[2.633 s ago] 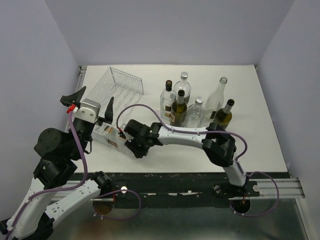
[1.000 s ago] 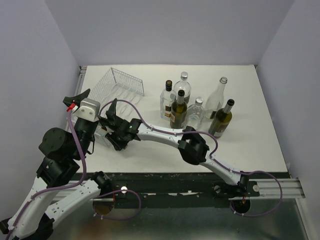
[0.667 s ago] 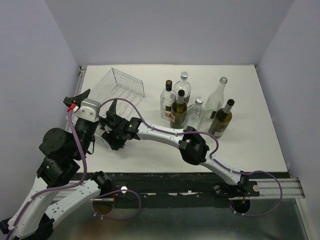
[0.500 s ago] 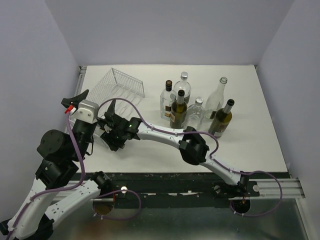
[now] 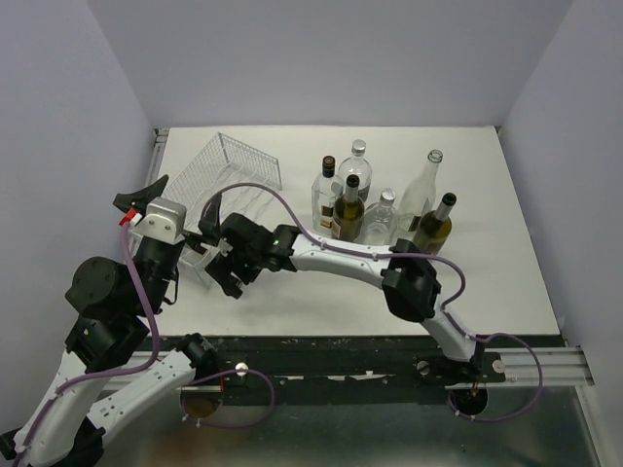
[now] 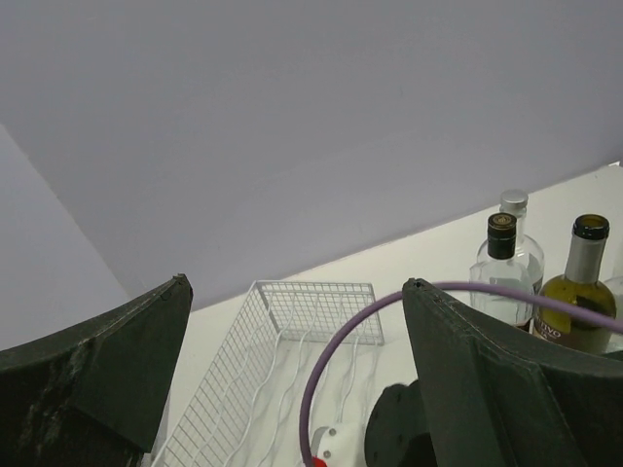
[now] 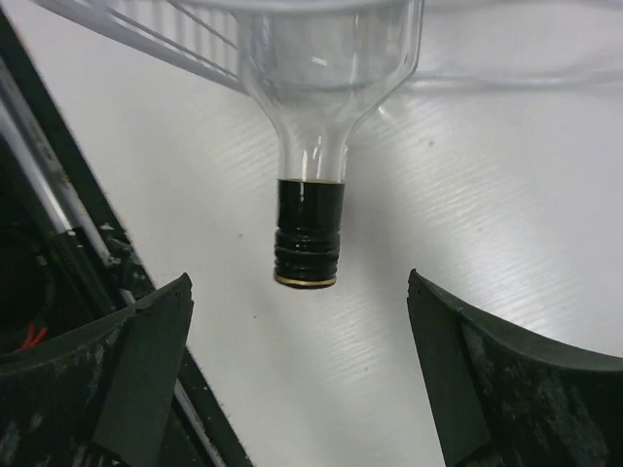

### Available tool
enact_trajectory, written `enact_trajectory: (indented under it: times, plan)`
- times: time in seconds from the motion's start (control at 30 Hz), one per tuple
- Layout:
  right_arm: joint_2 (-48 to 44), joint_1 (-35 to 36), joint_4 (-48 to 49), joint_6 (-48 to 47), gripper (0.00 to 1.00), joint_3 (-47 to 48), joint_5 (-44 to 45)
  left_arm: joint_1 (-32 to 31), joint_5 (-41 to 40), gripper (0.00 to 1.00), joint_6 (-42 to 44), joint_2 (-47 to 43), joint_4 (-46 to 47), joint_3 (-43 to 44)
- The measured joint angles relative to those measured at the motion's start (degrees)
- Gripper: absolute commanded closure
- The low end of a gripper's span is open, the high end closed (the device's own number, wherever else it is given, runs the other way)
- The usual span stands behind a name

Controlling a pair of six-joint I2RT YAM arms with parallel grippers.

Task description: Put the wine bottle on the wine rack

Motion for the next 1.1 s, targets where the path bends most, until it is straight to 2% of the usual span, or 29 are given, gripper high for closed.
enact_trajectory:
  times: [0.13, 0.27, 0.7, 0.9, 1.1]
  plan:
    - [-7.2, 0.0, 1.6, -1.3, 0.02, -1.0, 0.0, 0.0, 0.7, 0.01, 0.0, -0.1, -0.2, 0.6]
    - [-14.1, -0.1, 1.4, -1.3, 0.07, -1.2, 4.1, 0.0, 3.6, 0.01, 0.0, -1.0, -0.1, 1.3]
    - [-25.3, -9.5, -18.3, -0.2, 0.07, 6.0, 17.6, 0.0, 17.2, 0.01, -1.9, 1.8, 3.7, 8.2]
    - [-33.2, -11.7, -23.5, -1.7, 0.06, 10.7, 24.1, 0.0, 21.2, 0.01, -2.3, 3.4, 4.5, 7.0]
    - [-39.0, -13.4, -26.4, -2.6, 0.10, 8.6, 32.9, 0.0, 21.7, 0.01, -2.3, 3.7, 5.7, 3.9]
